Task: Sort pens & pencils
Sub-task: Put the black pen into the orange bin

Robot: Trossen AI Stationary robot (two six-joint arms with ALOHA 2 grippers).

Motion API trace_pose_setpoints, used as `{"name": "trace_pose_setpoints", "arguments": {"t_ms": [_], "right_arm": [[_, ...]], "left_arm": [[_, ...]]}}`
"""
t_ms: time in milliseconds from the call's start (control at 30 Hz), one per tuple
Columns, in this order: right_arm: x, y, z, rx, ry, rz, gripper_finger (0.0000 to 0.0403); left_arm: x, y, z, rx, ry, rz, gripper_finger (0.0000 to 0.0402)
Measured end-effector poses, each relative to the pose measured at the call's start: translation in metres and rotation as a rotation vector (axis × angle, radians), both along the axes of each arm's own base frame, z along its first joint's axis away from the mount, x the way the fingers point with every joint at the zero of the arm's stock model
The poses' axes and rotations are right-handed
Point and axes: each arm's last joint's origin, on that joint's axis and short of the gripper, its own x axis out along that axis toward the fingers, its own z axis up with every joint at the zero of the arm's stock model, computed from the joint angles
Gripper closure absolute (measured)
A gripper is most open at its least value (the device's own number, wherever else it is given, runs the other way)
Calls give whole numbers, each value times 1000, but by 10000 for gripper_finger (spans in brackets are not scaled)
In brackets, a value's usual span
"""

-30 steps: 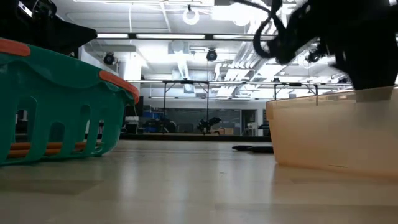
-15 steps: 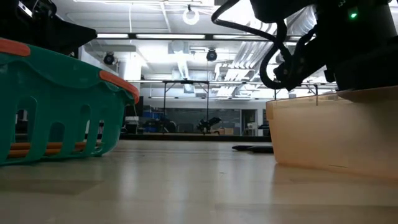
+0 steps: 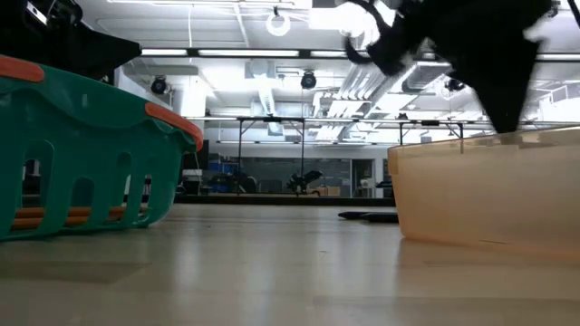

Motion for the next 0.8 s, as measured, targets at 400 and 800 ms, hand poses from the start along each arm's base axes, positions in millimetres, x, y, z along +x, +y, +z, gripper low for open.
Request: {"name": "trace_pose_setpoints", "arguments": {"t_ms": [400,800], "right_arm": [[37,-65,31,4,-112,100,304],[48,-148,31,46,-99,67,304]], "left_arm": [[0,0,0,0,0,0,397],[0,0,0,0,0,0,397]]}}
